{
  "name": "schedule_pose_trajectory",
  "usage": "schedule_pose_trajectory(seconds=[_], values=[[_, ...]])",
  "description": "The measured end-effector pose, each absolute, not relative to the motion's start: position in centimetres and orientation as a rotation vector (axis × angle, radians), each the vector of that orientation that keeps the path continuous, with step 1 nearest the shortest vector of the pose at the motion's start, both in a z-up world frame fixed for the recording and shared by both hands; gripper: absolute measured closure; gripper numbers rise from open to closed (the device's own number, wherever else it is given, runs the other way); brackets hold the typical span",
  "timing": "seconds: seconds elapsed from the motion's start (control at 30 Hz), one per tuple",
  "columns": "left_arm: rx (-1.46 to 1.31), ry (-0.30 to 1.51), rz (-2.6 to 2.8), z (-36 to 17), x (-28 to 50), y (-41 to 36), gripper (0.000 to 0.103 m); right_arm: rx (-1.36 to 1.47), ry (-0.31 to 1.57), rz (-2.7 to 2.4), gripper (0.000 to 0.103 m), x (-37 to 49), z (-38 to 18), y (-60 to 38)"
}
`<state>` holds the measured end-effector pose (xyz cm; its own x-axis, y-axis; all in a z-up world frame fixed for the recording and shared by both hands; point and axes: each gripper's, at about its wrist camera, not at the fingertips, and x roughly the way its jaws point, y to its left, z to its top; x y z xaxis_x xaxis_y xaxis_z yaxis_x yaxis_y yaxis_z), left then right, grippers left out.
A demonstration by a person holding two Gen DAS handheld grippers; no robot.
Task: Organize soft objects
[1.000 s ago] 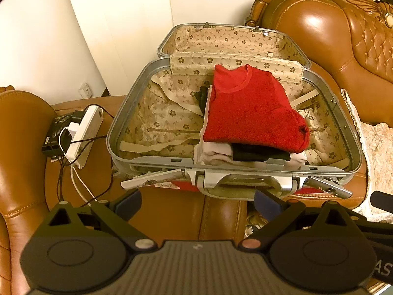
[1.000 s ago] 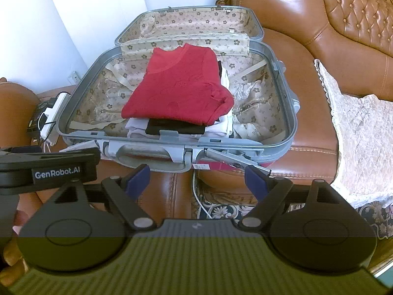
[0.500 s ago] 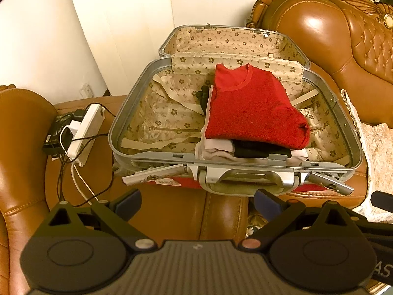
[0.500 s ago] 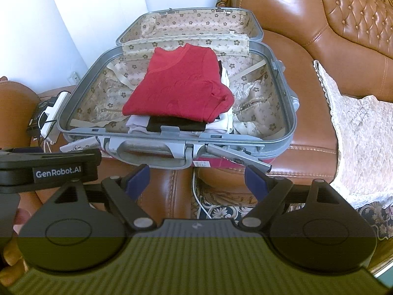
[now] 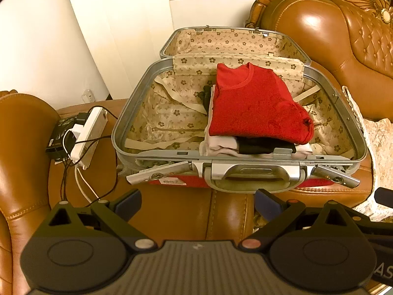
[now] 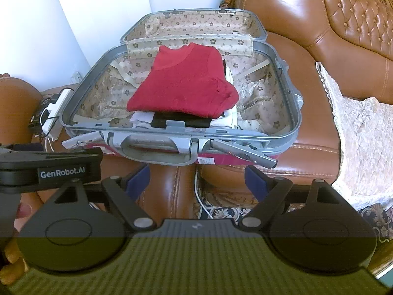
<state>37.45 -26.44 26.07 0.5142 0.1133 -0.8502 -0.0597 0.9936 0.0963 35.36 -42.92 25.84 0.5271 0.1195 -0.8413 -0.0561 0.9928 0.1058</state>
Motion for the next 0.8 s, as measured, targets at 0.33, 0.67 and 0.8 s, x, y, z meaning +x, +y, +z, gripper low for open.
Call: schedule_pose_trajectory(seconds=[0.33,0.67,0.8], values=[[0.047,1.033,0.096,25.5,36.9,-26.5,0.002,0.062,1.012,0.095,0.011,34.6,25.4,-43.0],[0.048,1.033,0.095,25.6,36.3,-26.2,0.002,0.062,1.009,0.097,0.011,33.8,25.4,-42.8],[0.052,1.030,0.093,25.7,36.1,-26.2,0.002,0.057,1.003,0.098,0.011,33.5,25.6,-42.6]])
